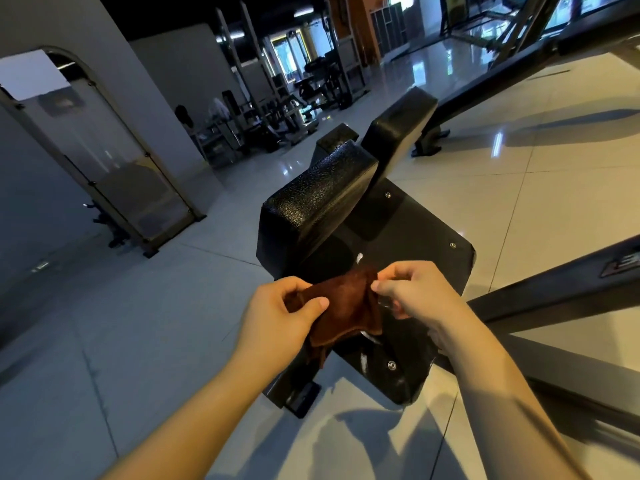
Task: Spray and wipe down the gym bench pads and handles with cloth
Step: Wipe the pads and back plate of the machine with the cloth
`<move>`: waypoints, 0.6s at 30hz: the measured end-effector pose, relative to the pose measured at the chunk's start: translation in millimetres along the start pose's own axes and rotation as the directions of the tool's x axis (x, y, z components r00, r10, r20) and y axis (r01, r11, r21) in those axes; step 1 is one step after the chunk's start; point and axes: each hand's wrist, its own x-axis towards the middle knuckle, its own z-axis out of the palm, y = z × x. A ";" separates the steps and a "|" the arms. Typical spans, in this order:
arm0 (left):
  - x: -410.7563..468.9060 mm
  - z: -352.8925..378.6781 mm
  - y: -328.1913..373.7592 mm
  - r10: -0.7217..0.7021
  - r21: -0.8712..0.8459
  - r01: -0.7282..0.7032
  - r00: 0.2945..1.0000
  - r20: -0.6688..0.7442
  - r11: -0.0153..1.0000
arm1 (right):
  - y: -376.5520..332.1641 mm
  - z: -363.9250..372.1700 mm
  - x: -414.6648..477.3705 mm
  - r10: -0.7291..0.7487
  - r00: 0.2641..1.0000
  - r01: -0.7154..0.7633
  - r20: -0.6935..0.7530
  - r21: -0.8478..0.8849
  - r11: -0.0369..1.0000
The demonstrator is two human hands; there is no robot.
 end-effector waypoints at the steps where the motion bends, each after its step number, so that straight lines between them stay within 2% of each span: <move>1: 2.0 3.2 -1.1 0.022 0.031 -0.021 0.999 -0.026 0.999 | 1.0 2.6 -0.8 0.063 0.998 -0.063 0.003 0.034 0.997; 3: 5.3 10.4 -1.9 0.083 0.099 -0.075 0.994 -0.076 0.992 | -0.3 10.8 -4.8 0.203 0.974 -0.222 0.100 0.261 0.939; 5: 7.9 18.7 -1.4 0.148 0.154 -0.135 0.986 -0.080 0.979 | -1.0 16.9 -5.4 0.260 0.947 -0.318 0.188 0.451 0.834; 9: 13.2 30.9 3.5 0.204 0.245 -0.195 0.979 -0.014 0.950 | 0.7 23.5 10.4 0.291 0.955 -0.254 0.058 0.669 0.699; 12: 13.9 30.5 0.1 0.232 0.290 -0.227 0.973 0.018 0.930 | -2.5 29.0 20.4 0.304 0.952 -0.225 0.032 0.747 0.626; 18: 17.6 28.6 -11.6 0.335 0.386 -0.344 0.938 0.092 0.856 | 1.8 44.2 28.3 0.286 0.957 -0.223 0.057 0.775 0.591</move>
